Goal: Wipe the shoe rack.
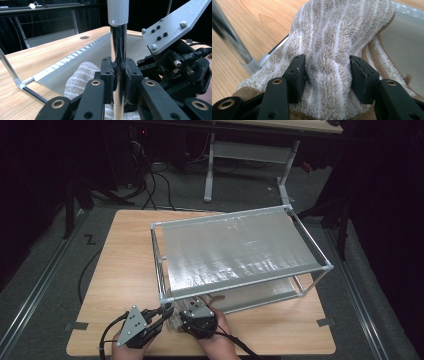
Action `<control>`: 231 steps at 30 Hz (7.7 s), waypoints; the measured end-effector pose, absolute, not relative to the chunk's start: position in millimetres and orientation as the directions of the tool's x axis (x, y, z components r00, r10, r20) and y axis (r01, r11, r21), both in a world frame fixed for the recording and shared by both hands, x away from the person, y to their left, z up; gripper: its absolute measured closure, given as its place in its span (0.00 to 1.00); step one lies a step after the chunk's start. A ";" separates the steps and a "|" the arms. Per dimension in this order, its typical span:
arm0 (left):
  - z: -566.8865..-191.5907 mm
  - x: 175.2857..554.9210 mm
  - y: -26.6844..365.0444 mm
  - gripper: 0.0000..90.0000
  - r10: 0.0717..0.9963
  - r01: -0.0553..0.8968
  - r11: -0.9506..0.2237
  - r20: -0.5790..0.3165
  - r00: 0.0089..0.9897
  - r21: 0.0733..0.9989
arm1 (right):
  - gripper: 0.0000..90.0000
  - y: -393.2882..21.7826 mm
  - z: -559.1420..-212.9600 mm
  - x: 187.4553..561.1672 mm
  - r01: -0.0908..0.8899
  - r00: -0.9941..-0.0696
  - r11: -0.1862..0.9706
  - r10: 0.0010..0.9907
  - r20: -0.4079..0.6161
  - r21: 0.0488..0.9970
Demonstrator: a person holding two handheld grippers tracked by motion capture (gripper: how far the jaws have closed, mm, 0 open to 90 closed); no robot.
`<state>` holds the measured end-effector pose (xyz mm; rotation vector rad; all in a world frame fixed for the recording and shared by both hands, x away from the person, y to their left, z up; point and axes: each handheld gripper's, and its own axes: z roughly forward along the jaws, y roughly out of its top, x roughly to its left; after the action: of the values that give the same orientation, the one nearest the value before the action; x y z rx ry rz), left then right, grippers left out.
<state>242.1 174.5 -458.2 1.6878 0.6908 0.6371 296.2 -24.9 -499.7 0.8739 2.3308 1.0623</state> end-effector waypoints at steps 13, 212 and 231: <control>-458.1 241.0 173.0 0.89 0.733 0.100 -0.198 0.079 0.675 0.975 | 0.52 -54.1 -501.1 310.5 0.394 -0.664 0.489 0.737 -0.127 0.778; -457.9 243.8 174.0 0.89 0.711 0.130 -0.169 0.030 0.702 0.977 | 0.83 -190.6 -461.0 289.6 0.407 -0.513 0.384 0.847 -0.140 0.829; -457.8 255.4 168.9 0.89 0.713 0.122 -0.175 0.041 0.700 0.977 | 0.82 -220.0 -490.4 350.8 0.545 -0.402 0.367 0.904 -0.149 0.754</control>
<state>255.4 168.9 -457.8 1.6917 0.6780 0.6044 350.8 -220.0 -490.4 1.2482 2.0752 0.8403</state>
